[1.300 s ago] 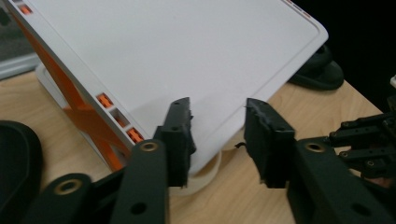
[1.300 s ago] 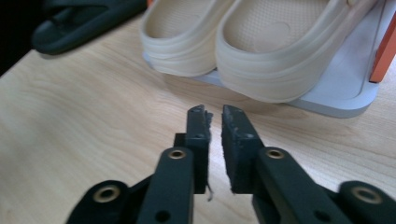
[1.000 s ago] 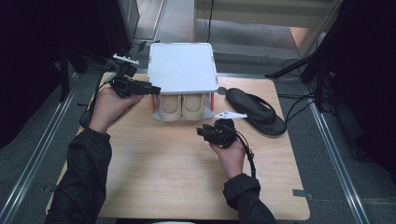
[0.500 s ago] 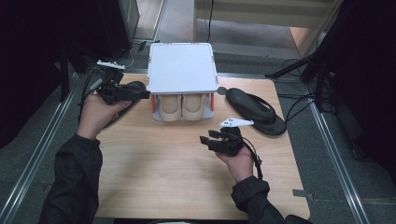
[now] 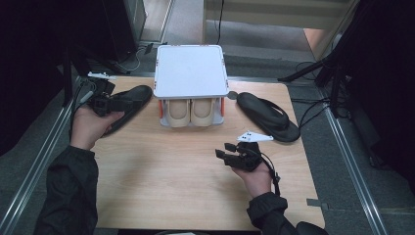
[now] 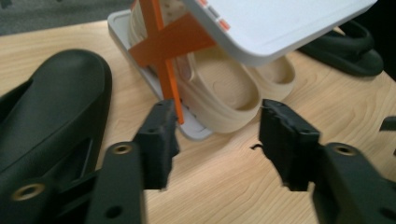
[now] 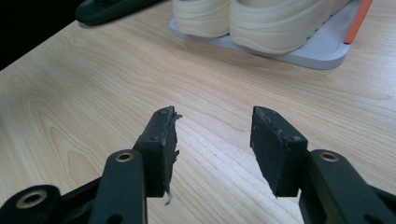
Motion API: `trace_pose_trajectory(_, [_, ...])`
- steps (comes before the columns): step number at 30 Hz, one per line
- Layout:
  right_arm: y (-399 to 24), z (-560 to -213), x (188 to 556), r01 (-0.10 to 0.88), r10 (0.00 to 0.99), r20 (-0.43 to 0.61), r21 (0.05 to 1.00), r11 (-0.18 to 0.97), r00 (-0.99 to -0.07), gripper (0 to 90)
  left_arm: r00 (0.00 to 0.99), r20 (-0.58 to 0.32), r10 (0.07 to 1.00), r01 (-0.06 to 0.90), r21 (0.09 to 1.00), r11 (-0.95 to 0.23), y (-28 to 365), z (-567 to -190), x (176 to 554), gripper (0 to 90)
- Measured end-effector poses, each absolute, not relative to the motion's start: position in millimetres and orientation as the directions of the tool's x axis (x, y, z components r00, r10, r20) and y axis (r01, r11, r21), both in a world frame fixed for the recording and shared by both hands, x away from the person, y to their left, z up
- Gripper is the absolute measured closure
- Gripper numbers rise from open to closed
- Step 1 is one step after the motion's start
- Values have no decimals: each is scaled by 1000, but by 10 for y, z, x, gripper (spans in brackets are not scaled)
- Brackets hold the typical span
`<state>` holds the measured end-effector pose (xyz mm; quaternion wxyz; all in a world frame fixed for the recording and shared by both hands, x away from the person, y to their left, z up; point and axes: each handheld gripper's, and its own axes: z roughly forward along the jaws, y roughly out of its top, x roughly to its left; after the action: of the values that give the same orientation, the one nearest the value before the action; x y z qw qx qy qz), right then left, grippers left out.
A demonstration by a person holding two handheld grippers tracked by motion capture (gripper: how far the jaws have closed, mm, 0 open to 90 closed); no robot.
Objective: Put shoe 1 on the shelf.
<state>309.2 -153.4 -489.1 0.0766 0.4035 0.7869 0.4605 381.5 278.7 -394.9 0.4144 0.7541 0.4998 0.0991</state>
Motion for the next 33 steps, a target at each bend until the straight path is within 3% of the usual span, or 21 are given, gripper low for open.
trace_pose_trajectory(8, [-1529,-4915,3099,567,709,239,780,267,-663,521,433,-277,858,683,722,-111,2917,-4185,3901,754])
trace_pose_trajectory(13, [-1527,-4932,3108,569,710,238,777,270,-662,531,434,-237,869,680,719,-144,2957,-4323,3993,881])
trace_pose_trajectory(33, [-1677,-4982,2996,590,756,226,767,250,-614,541,263,-258,930,747,664,-27,3026,-4707,4649,900])
